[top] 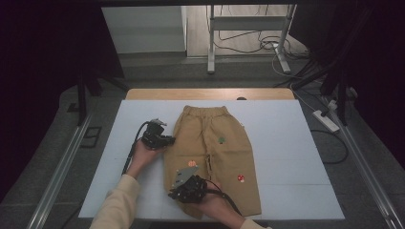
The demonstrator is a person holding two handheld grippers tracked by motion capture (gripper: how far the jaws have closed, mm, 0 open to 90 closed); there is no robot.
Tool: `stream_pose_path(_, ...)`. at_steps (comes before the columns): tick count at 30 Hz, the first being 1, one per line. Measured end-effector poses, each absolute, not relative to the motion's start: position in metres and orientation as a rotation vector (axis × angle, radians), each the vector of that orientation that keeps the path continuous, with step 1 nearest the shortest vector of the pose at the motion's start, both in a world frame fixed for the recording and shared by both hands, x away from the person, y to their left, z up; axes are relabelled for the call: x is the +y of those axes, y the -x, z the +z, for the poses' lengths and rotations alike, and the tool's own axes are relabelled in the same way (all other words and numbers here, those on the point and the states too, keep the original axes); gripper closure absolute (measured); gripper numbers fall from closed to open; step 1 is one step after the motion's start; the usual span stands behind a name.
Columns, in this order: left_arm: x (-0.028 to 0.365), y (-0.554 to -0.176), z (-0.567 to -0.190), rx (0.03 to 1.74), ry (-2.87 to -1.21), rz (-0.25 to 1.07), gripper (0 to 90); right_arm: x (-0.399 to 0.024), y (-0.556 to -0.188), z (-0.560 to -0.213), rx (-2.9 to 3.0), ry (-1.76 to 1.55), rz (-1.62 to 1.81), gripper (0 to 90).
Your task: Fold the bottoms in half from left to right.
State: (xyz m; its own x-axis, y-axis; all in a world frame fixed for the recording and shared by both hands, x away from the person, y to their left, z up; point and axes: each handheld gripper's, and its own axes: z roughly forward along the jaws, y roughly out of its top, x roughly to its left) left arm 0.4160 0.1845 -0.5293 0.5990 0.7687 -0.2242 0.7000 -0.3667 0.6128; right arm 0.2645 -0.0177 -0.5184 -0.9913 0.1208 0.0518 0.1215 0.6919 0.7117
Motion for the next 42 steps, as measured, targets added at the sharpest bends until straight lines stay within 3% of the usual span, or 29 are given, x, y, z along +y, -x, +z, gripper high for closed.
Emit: stream_pose_path(42, 0.172, -0.408, -0.502, 1.054, -2.036, 0.130, 83.1, -0.051, -0.264, -0.501, -2.874, 0.275, -1.308, 85.2)
